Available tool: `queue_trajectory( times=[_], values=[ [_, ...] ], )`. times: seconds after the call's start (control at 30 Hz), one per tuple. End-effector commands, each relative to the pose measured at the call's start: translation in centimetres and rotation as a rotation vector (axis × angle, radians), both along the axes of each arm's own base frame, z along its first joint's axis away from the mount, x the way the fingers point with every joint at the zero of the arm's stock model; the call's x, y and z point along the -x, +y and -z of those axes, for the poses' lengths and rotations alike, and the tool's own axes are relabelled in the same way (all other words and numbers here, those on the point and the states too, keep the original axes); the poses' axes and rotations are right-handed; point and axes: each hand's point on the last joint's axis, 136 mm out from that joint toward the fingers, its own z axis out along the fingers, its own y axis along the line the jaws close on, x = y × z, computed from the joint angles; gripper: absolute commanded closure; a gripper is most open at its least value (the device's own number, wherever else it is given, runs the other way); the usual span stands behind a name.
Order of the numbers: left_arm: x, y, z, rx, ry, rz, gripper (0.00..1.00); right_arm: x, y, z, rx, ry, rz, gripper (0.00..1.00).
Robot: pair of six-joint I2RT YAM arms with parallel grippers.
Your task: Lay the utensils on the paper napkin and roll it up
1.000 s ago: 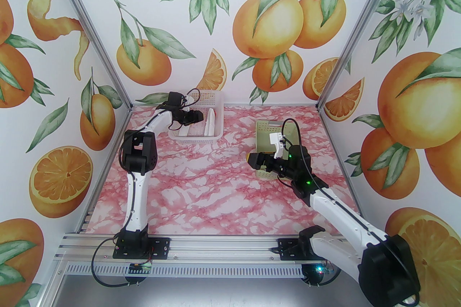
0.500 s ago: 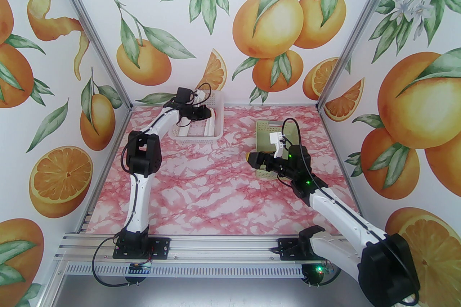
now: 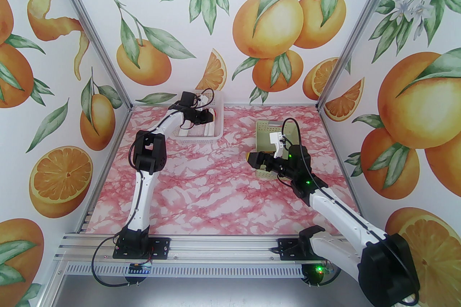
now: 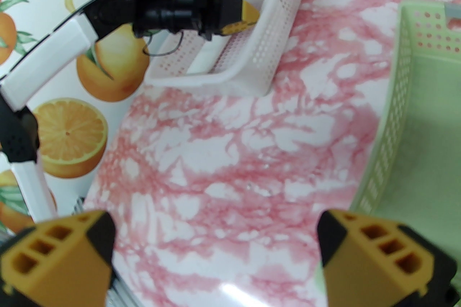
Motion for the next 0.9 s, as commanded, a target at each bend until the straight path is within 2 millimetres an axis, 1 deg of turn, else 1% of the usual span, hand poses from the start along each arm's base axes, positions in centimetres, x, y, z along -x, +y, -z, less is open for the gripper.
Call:
queue_trajectory(
  times=[0.0, 0.27, 0.53, 0.7, 0.87],
  values=[
    [-0.8, 0.6, -0.3, -0.024, -0.026, -0.012, 0.90, -0.5, -0.1, -1.0, -0.014, -0.026, 0.005, 0.02],
    [-1.0, 1.8, 0.7, -0.050, -0.010, -0.029, 0.90, -0.5, -0.1, -1.0, -0.014, -0.026, 0.008, 0.02],
    [-1.0, 2.7, 1.0, -0.063, -0.005, -0.038, 0.89, -0.6, -0.1, -0.8, -0.013, -0.024, 0.008, 0.02],
    [-0.9, 2.6, 0.0, -0.056, -0.023, -0.028, 0.90, -0.5, 0.0, -0.9, -0.018, -0.024, 0.005, 0.02],
    [-0.5, 1.5, -1.7, -0.018, -0.057, 0.002, 0.90, -0.5, 0.0, -0.8, -0.018, -0.024, 0.004, 0.02]
  ],
)
